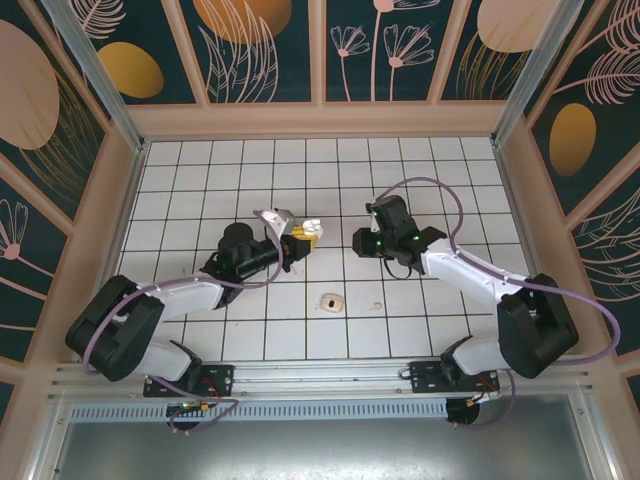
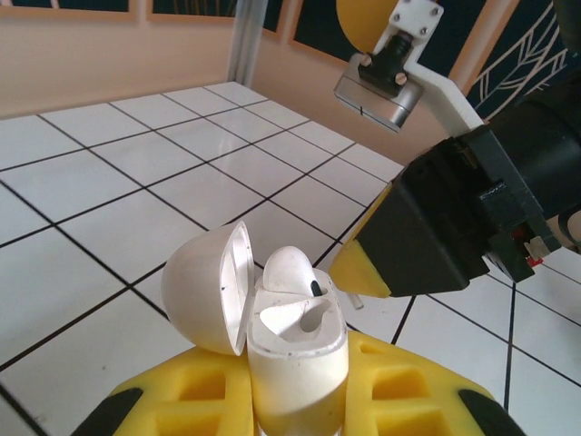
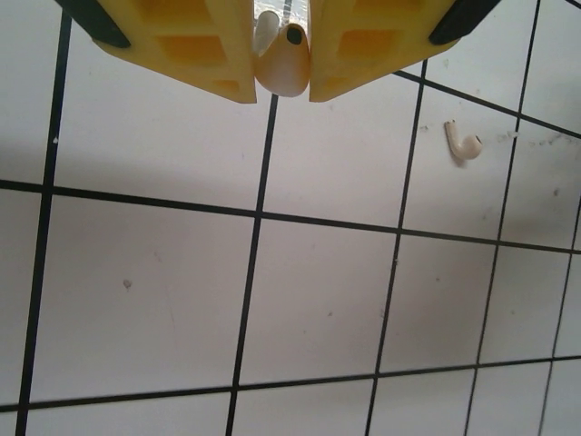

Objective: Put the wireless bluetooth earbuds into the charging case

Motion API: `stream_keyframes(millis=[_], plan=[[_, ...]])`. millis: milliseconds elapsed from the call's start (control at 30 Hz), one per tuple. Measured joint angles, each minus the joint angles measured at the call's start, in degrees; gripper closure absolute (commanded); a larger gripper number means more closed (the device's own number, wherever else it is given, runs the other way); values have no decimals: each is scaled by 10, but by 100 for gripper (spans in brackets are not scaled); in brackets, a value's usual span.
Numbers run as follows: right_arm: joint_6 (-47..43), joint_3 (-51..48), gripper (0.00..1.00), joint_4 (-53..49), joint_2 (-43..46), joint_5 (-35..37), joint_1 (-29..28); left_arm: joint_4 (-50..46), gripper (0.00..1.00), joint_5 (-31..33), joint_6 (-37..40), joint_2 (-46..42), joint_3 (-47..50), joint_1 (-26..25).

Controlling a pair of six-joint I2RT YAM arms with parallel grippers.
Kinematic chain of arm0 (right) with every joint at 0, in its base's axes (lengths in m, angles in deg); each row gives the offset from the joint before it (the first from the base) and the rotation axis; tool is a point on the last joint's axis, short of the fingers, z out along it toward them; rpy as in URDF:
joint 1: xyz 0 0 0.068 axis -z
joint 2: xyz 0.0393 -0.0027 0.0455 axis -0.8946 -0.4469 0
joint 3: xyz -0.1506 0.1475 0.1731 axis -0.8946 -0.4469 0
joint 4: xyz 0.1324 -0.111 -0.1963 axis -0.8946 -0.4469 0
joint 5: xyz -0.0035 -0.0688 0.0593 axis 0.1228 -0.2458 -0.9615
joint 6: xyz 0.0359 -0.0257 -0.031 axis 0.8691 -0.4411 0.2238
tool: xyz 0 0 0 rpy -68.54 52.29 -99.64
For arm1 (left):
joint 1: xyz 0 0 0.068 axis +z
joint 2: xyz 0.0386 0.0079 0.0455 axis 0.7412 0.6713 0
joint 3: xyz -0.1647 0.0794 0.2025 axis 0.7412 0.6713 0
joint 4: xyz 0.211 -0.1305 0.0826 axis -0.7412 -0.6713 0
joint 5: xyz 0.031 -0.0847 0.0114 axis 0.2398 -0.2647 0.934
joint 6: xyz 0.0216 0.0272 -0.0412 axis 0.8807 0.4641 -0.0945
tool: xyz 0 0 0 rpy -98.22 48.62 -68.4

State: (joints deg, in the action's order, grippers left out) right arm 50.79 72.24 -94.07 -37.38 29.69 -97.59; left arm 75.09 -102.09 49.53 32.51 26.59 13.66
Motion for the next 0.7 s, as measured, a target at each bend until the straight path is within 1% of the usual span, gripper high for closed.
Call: stream_keyframes(millis=[400,700], plan=[[-1,-38,81,74,63,0,0,27,90,-29,0,61,-38,-7],[-18,-42,81,112,101,-5,4,65,90,-41,-6,88,-47,-7]])
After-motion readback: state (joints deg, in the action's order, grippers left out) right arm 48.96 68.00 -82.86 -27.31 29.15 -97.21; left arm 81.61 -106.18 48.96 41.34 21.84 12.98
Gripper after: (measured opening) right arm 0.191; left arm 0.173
